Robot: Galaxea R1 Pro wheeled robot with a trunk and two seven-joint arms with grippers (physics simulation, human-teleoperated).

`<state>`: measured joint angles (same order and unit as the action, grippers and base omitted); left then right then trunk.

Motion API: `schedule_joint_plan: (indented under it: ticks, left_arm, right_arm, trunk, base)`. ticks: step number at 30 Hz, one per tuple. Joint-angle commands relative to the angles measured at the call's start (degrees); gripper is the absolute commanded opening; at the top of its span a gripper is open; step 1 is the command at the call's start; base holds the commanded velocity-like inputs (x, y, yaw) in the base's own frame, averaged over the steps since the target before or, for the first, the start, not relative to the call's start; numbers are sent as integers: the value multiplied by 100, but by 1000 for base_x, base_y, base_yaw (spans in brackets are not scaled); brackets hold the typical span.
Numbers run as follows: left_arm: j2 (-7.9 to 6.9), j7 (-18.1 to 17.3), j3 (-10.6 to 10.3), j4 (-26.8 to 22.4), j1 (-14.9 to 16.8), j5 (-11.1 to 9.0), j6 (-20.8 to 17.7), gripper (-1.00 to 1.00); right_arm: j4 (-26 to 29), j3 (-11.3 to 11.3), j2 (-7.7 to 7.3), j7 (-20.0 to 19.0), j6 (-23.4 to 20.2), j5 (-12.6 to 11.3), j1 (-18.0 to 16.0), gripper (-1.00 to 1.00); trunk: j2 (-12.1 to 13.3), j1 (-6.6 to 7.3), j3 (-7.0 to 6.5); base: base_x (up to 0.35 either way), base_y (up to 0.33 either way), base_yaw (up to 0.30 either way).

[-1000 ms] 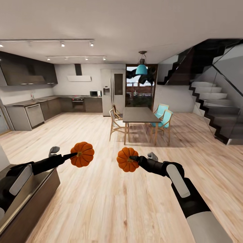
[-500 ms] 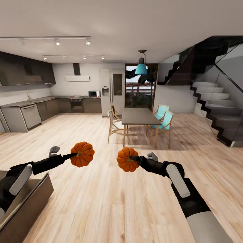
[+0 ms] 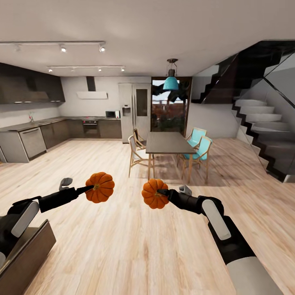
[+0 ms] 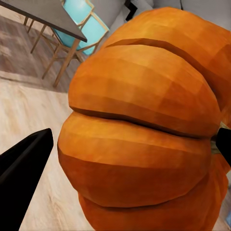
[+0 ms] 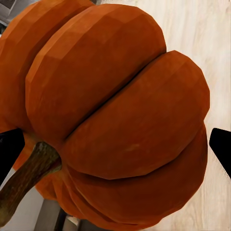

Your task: Place each of the two pumpkins and all three candles from the living room inside a cabinet in the living room (use any cabinet), then make sure every cabinet is closed, and position the cauldron so it is next to a table in the living room.

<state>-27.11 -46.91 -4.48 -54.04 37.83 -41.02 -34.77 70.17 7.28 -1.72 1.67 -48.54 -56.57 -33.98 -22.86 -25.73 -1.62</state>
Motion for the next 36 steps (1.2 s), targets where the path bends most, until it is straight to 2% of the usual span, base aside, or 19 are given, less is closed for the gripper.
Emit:
schedule_joint_plan:
  ticks: [1, 12, 26, 36]
  left_arm:
    - [-4, -2, -9, 2, 5, -90, -52, -100]
    - [-4, -2, -9, 2, 5, -90, -52, -100]
    - [-4, -25, -9, -6, 5, -95, -47, -100]
    - [-1, -37, -1, -4, 5, -99, -41, -100]
  right_arm:
    - [5, 5, -4, 18, -7, -77, -3, -100]
    - [5, 9, -4, 18, -7, -73, -3, -100]
    - [5, 9, -4, 18, -7, -73, -3, -100]
    - [5, 10, -4, 18, -9, -73, -3, -100]
  trunk:
    - [-5, -5, 1]
    - [-5, -5, -1]
    - [-5, -5, -32]
    - [-5, -5, -57]
  base:
    - [323, -95, 0]
    - [318, -101, 28]
    - [258, -165, 261]
    - [57, -54, 278]
